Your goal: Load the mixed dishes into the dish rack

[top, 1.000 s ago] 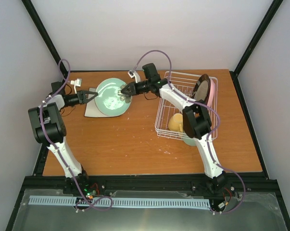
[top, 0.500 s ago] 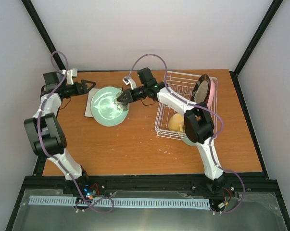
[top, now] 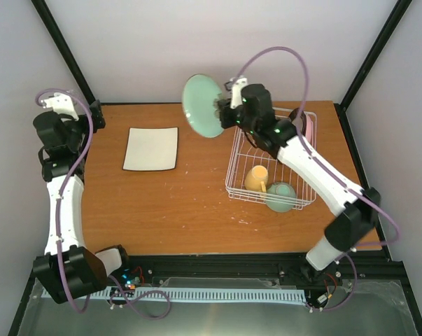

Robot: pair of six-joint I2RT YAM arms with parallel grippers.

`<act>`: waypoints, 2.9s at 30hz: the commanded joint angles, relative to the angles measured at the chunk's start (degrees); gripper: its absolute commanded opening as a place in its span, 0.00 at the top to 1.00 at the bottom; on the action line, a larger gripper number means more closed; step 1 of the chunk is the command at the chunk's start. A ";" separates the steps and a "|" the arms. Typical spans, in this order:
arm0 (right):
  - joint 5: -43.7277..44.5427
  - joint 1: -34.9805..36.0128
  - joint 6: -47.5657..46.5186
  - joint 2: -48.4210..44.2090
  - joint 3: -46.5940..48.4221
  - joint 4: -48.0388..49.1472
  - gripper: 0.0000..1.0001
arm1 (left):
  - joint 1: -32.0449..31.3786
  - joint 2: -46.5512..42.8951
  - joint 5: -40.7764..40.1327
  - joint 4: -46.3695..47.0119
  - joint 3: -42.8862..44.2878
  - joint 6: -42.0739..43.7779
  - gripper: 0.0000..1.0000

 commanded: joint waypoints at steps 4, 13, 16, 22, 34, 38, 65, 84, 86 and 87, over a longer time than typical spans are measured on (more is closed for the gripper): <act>37.48 -0.28 6.06 -17.52 -18.20 10.16 0.97 | -1.53 -0.30 -14.48 -3.75 -0.05 0.87 0.00; 53.27 -1.37 17.26 -23.63 -26.75 4.71 0.97 | -3.20 -1.06 -17.18 -3.45 -1.20 1.85 0.00; 54.01 -2.65 19.32 -23.80 -27.24 3.66 0.97 | -3.34 -0.60 -16.63 -3.06 -1.83 1.81 0.00; 53.34 -6.90 22.74 -23.17 -28.97 2.50 0.97 | -3.51 0.15 -16.82 -1.62 -4.33 0.66 0.00; 47.31 -11.39 23.54 -17.90 -30.88 3.25 0.97 | -3.52 3.86 -16.61 -2.22 -4.41 0.40 0.00; 45.96 -11.58 22.99 -15.86 -30.84 4.14 0.97 | -3.52 4.00 -16.93 -2.12 -4.68 0.71 0.00; 41.53 -11.94 20.98 1.28 -23.16 3.79 0.91 | -3.52 5.15 -16.04 -1.77 -4.83 1.47 0.00; 47.83 -11.93 18.10 -11.74 -26.19 4.13 0.31 | 5.59 23.78 15.96 -8.25 0.57 -6.19 0.00; 48.93 -11.93 16.44 -15.83 -27.27 5.84 0.28 | 6.90 27.01 20.37 -9.55 2.26 -5.13 0.00; 49.29 -11.97 15.48 -17.89 -28.11 6.77 0.26 | 7.42 28.86 22.35 -11.06 3.52 -4.65 0.01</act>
